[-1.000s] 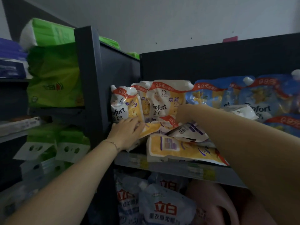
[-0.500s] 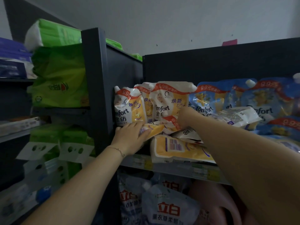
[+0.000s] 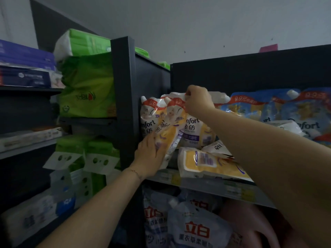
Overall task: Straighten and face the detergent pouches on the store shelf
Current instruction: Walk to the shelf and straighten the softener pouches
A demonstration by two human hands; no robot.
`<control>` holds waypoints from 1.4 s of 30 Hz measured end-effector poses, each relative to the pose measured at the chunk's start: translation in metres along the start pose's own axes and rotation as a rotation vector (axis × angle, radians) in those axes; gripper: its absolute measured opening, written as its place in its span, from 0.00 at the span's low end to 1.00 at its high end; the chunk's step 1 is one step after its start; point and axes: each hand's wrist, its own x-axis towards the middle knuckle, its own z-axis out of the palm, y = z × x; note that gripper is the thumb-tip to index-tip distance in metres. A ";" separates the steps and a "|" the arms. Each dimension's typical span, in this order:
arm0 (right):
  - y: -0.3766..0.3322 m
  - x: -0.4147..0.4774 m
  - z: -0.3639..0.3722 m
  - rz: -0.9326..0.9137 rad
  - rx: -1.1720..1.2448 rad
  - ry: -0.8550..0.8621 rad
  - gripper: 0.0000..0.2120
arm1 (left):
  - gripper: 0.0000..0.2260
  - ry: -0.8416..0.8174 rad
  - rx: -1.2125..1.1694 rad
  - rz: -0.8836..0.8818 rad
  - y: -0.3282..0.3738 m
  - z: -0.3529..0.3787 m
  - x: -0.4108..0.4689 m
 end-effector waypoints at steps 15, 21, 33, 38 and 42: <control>-0.060 0.017 0.008 -0.487 -0.166 -0.029 0.03 | 0.43 0.267 -0.201 0.010 0.011 0.019 -0.006; -0.058 0.023 0.012 -0.538 -0.205 -0.020 0.05 | 0.41 0.368 -0.193 -0.034 0.015 0.038 -0.005; -0.030 0.032 0.048 -0.576 -0.238 0.058 0.05 | 0.33 0.497 0.491 0.250 0.002 0.052 0.021; -0.032 0.032 0.057 -0.627 -0.281 0.035 0.10 | 0.32 0.468 0.586 0.250 -0.012 0.051 0.040; -0.032 0.029 0.054 -0.603 -0.275 -0.012 0.10 | 0.33 0.350 0.586 0.239 -0.011 0.046 0.044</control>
